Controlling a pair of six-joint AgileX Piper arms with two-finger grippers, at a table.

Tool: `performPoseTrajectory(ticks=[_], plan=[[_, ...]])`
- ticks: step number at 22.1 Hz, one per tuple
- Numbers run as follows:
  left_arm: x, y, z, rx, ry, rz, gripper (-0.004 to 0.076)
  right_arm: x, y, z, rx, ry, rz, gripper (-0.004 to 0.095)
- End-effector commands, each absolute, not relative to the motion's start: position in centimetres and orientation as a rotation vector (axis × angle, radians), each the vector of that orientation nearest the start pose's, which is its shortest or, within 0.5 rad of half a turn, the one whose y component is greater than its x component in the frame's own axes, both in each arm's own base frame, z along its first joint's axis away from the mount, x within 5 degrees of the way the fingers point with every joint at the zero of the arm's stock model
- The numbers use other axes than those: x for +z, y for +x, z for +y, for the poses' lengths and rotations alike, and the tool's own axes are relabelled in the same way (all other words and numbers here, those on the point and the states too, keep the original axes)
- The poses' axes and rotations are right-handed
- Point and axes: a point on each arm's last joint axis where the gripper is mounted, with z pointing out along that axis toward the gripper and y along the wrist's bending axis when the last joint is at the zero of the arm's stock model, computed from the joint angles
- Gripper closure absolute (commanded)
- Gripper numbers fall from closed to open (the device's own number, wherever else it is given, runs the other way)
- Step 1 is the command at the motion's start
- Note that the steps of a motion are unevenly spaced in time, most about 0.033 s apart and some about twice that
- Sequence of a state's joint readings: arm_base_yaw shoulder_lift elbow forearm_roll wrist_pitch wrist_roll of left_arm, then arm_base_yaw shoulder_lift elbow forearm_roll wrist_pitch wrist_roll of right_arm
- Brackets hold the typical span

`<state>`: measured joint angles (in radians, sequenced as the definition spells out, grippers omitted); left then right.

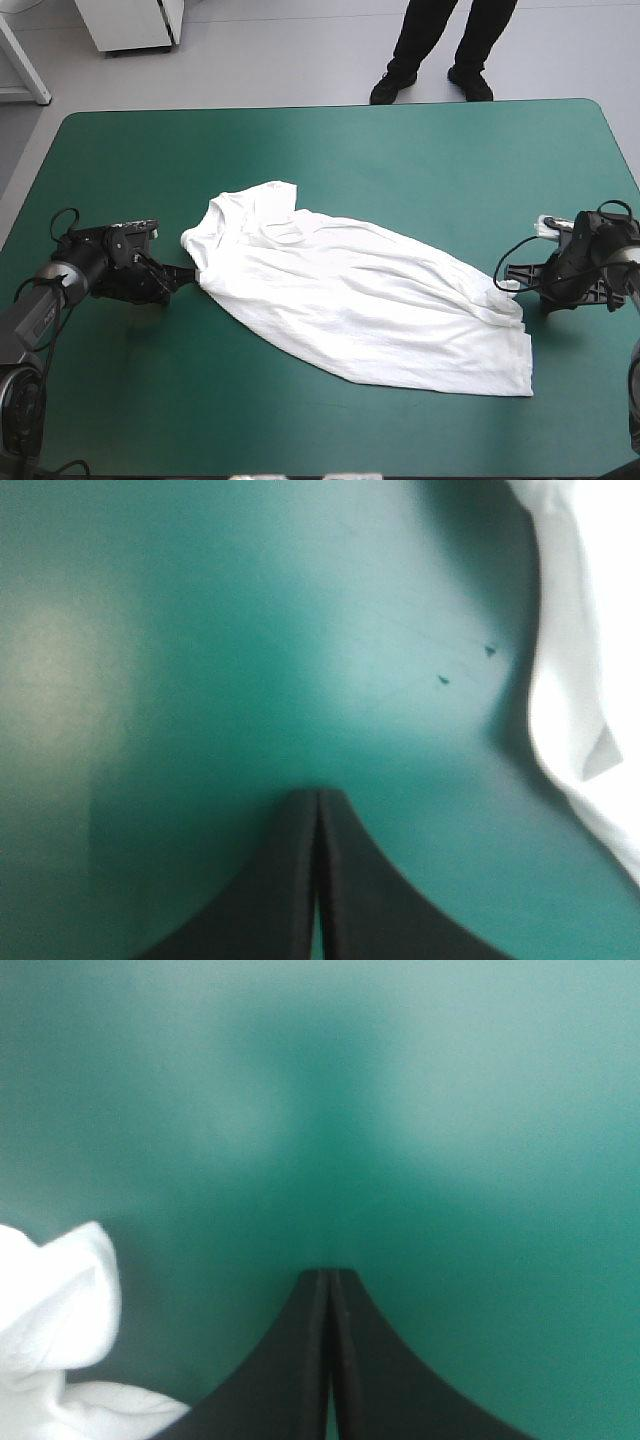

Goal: Fold the cloth

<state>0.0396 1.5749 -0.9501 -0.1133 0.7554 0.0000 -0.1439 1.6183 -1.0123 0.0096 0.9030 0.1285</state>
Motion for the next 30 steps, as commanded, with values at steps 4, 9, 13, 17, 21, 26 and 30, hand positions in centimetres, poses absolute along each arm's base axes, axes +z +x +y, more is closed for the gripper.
performPoseTrajectory(ticks=[4,9,13,17,21,26,30], plan=[[23.0,29.5,0.2,-0.145,-0.172,2.765,0.0734,21.6,28.8,-4.3,0.011,0.428,2.992,0.0921],[28.0,29.2,0.4,-0.098,-0.112,2.609,0.0734,26.7,29.2,-4.4,0.007,0.406,2.861,0.0921],[32.5,27.5,0.4,-0.083,-0.078,2.511,0.0734,32.4,27.7,-4.0,0.017,0.385,2.735,0.0921],[35.7,24.7,0.1,-0.089,-0.002,2.499,0.0734,36.0,23.7,-3.0,0.071,0.384,2.693,0.0921],[36.5,23.9,-1.1,-0.224,0.093,2.468,0.0715,38.5,21.0,-2.4,0.112,0.368,2.582,0.0921],[35.8,24.7,-1.9,-0.352,0.131,2.529,0.0446,38.7,20.7,-2.1,0.148,0.361,2.587,0.0921],[35.7,25.8,-1.8,-0.358,0.108,2.573,0.0322,38.7,20.8,-2.1,0.148,0.359,2.582,0.0921]])
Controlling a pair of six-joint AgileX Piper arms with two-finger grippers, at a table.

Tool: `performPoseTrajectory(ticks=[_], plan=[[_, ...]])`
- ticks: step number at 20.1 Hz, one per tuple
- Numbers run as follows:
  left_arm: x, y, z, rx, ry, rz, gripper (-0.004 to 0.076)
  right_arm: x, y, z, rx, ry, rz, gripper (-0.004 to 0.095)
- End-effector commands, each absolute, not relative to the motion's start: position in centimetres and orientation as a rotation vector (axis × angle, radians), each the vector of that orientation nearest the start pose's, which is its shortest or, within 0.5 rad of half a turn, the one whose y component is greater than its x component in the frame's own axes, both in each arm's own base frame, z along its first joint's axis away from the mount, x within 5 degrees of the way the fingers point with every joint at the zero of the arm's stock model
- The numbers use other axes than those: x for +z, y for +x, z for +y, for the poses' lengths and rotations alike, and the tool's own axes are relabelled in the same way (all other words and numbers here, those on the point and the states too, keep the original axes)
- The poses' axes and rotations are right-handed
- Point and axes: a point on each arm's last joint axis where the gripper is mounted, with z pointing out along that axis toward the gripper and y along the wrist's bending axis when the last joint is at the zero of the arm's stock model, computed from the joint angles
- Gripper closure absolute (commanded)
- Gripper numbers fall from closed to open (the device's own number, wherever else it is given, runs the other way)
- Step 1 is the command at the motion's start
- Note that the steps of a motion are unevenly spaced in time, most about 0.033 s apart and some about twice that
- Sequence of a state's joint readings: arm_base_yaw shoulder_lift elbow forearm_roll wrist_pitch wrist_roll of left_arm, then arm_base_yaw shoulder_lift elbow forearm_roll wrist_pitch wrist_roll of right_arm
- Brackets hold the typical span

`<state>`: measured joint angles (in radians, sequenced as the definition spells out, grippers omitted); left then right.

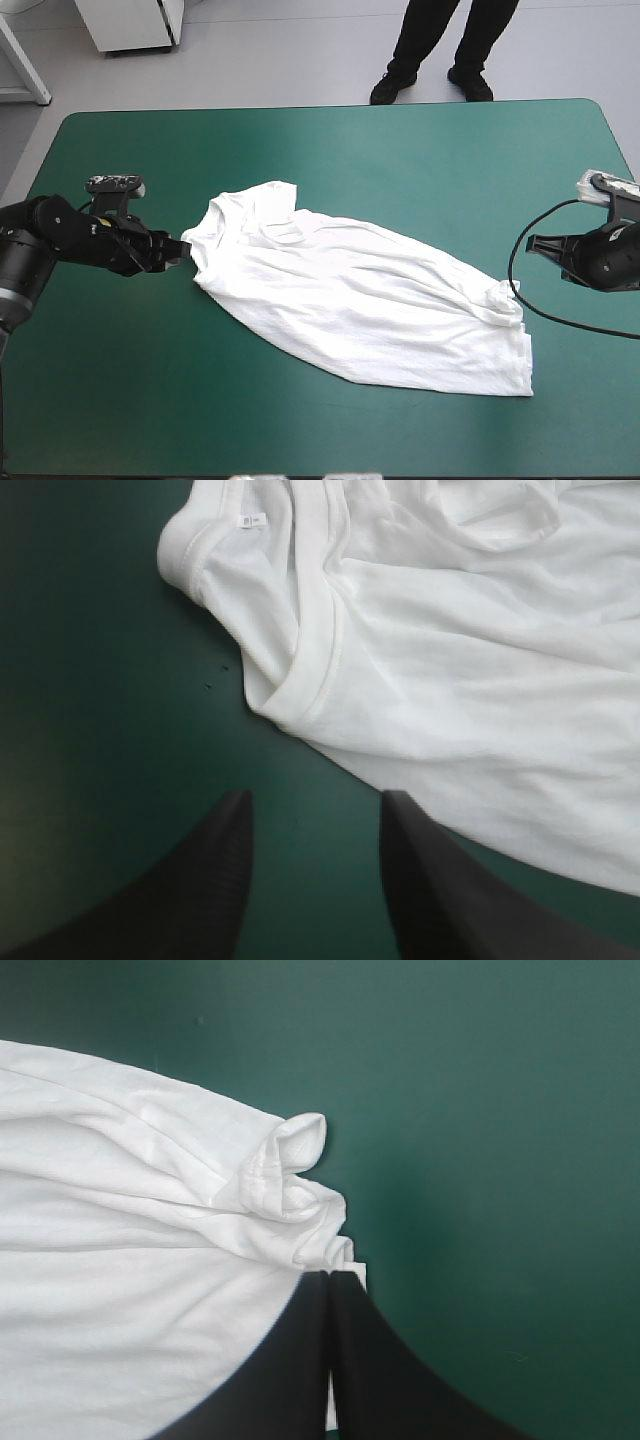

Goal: Fold the cloth

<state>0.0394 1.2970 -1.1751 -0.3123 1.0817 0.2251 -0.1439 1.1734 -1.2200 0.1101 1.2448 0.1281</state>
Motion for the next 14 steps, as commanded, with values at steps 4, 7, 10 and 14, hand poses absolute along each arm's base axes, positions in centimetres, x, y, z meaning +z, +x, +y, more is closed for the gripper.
performPoseTrajectory(ticks=[4,7,10,14], plan=[[35.1,28.0,-2.2,-0.332,0.139,2.605,0.0321,38.8,20.9,-2.0,0.156,0.359,2.563,0.0921],[31.9,30.1,-4.6,-0.150,0.182,2.736,0.0322,38.9,21.0,-1.9,0.180,0.360,2.546,0.0921],[29.2,31.8,-6.7,-0.035,0.227,2.782,0.0322,38.9,21.0,-1.9,0.181,0.356,2.546,0.0921],[24.7,33.7,-7.3,-0.034,0.165,2.913,0.0322,38.9,21.0,-1.9,0.181,0.356,2.546,0.0921]])
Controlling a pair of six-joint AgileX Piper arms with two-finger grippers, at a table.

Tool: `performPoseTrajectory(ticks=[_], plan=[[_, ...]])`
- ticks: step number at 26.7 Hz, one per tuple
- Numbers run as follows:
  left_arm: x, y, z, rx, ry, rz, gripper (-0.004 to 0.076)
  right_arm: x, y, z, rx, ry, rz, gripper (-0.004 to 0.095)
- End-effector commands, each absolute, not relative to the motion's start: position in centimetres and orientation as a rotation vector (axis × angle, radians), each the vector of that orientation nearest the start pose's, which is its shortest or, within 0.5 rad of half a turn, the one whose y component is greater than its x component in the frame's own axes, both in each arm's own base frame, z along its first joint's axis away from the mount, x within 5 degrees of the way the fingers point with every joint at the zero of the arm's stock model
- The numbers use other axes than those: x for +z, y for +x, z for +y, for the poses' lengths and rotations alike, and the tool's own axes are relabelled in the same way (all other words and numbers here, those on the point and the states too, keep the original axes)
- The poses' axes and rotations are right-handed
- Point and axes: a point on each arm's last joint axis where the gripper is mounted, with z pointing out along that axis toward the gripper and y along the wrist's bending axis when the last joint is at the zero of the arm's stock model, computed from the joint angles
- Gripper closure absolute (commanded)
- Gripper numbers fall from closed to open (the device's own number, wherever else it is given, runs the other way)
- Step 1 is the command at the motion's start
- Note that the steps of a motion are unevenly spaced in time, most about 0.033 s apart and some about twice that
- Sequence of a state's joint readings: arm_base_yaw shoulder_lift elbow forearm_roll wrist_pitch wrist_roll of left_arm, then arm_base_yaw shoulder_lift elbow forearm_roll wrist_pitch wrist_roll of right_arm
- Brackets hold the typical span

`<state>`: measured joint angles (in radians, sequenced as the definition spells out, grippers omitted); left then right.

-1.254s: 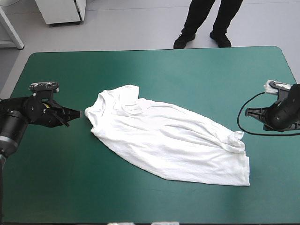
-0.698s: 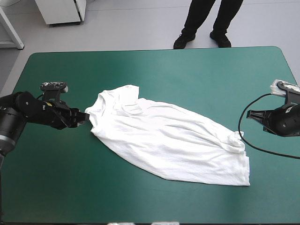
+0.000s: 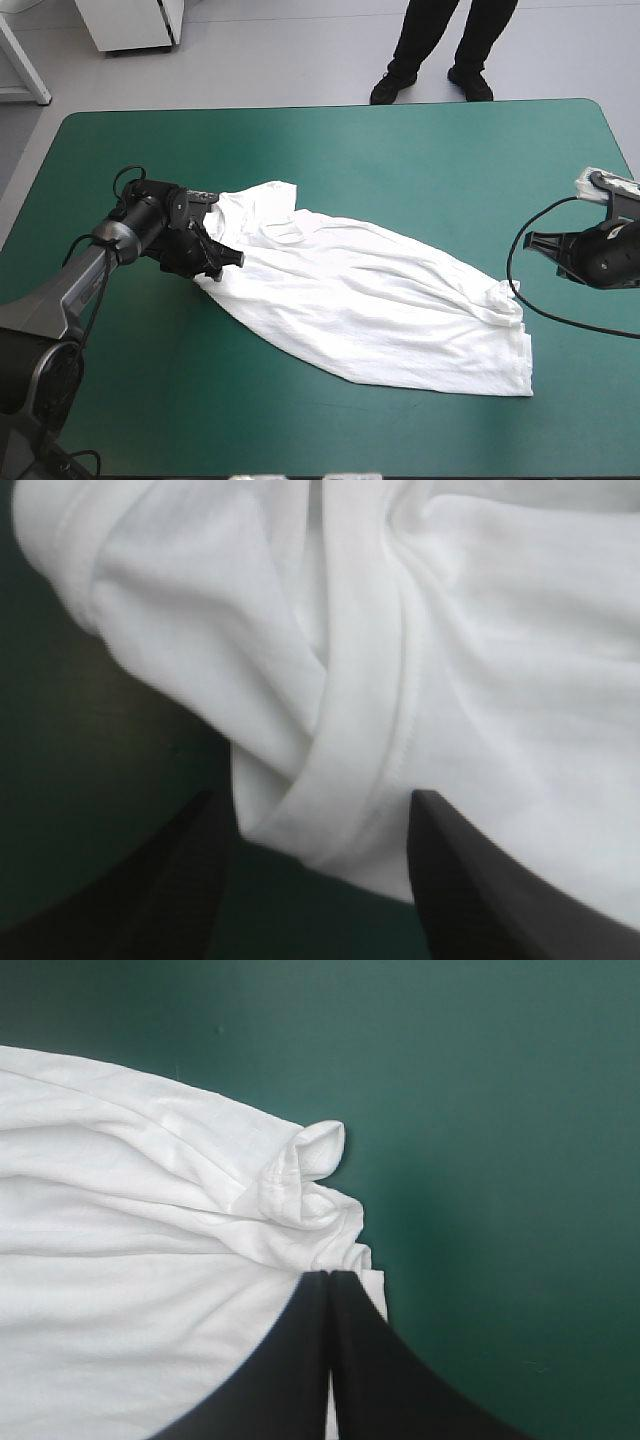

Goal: Fold the cloth

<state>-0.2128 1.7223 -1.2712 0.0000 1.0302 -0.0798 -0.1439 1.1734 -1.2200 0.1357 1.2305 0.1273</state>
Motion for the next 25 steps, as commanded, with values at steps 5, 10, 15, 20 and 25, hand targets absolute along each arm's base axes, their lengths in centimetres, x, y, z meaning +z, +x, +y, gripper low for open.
performPoseTrajectory(ticks=[5,10,15,20,25], plan=[[22.2,34.7,-7.4,-0.002,0.178,2.961,0.0322,38.8,21.2,-1.9,0.173,0.342,2.546,0.0921],[20.0,35.3,-7.6,0.005,0.179,3.017,0.0503,38.3,21.3,-1.5,0.157,0.238,2.614,0.0912],[19.9,35.5,-7.6,0.004,0.204,2.994,0.0734,38.1,21.1,1.0,0.074,0.013,2.653,0.0665],[19.9,35.6,-7.6,0.001,0.203,2.992,0.0734,37.7,20.8,4.0,0.114,-0.031,2.670,0.0290],[19.9,35.6,-7.6,0.002,0.207,2.994,0.0734,34.9,20.4,4.0,-0.007,0.037,2.752,0.0359]])
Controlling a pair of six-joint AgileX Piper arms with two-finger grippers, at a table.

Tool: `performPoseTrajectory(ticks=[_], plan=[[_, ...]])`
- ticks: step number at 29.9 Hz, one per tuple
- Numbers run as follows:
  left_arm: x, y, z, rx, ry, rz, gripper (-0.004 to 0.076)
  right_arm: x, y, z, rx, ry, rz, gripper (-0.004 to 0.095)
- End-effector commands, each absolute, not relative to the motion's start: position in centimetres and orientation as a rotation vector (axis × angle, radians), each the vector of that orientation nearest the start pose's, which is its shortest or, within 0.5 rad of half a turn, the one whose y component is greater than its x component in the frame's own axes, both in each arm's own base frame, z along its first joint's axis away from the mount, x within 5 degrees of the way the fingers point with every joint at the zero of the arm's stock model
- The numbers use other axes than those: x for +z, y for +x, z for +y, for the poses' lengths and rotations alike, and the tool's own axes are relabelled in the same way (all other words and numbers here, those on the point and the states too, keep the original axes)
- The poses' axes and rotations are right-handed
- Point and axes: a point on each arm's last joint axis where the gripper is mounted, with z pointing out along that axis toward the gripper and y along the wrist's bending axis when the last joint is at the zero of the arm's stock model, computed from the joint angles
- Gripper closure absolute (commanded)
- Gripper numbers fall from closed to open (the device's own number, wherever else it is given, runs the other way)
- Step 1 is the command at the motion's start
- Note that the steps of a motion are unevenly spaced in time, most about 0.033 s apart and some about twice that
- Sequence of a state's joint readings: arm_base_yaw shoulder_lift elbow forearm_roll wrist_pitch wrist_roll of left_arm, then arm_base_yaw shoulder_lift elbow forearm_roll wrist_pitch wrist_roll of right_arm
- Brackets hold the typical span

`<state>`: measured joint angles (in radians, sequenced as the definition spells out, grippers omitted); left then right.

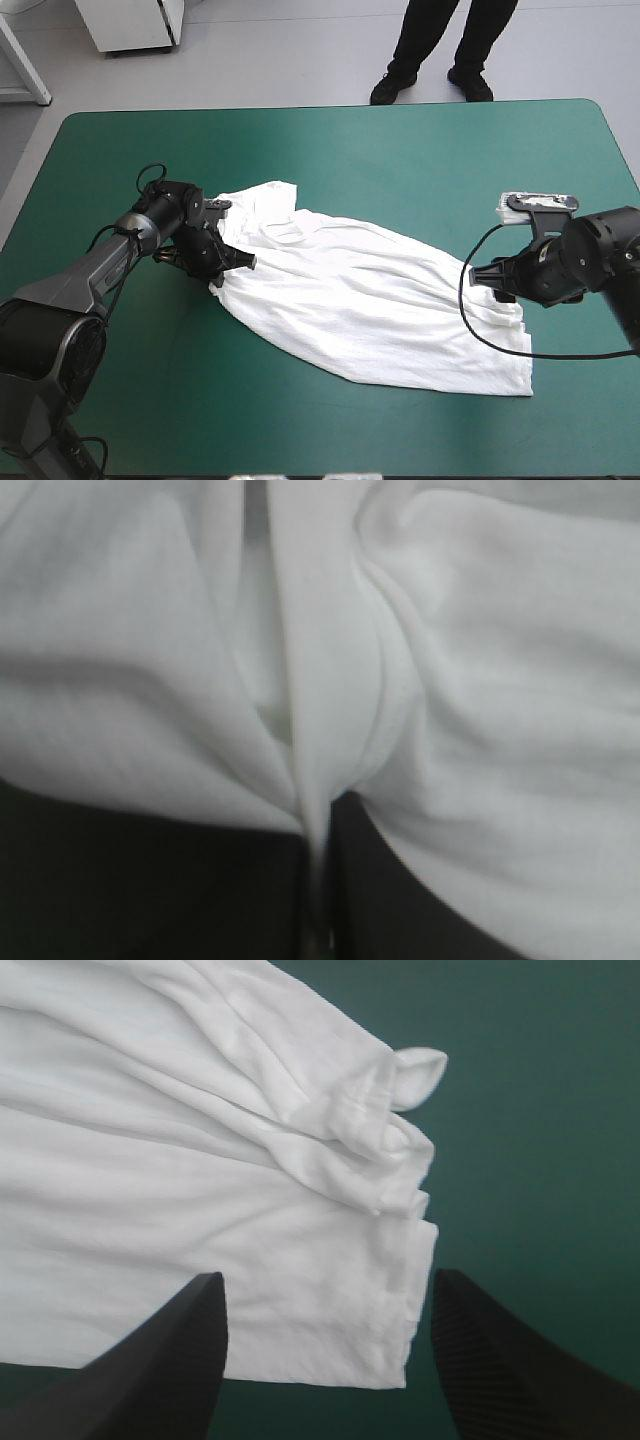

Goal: Fold the cloth

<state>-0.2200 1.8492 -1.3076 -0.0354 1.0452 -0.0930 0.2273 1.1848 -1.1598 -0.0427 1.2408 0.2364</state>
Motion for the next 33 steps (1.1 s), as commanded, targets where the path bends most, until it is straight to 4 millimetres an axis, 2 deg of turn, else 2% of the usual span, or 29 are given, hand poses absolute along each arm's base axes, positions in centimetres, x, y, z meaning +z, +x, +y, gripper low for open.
performPoseTrajectory(ticks=[1,5,9,18,22,28,32,33], plan=[[19.9,35.6,-7.6,0.003,0.215,2.993,0.0734,34.3,20.3,3.9,-0.015,0.035,2.774,0.0359],[19.9,35.6,-7.6,0.003,0.221,2.993,0.0734,30.8,19.4,3.7,-0.053,0.051,2.892,0.0358],[19.9,35.6,-7.6,0.009,0.230,2.991,0.0734,28.1,18.8,3.7,-0.043,0.096,2.929,0.0358],[19.9,35.6,-7.6,0.007,0.236,2.983,0.0734,22.7,17.3,3.6,-0.021,0.180,2.971,0.0359],[19.9,35.6,-7.6,0.005,0.248,2.982,0.0734,21.1,16.7,3.6,-0.001,0.190,2.978,0.0366],[19.9,35.6,-7.7,-0.001,0.274,2.981,0.0734,19.3,16.7,3.7,0.030,0.231,2.982,0.0456],[19.9,35.6,-7.7,-0.001,0.274,2.981,0.0734,17.2,16.6,3.9,-0.008,0.255,3.110,0.0582],[19.9,35.6,-7.7,-0.001,0.274,2.981,0.0734,16.7,16.7,3.9,-0.016,0.262,3.139,0.0643]])
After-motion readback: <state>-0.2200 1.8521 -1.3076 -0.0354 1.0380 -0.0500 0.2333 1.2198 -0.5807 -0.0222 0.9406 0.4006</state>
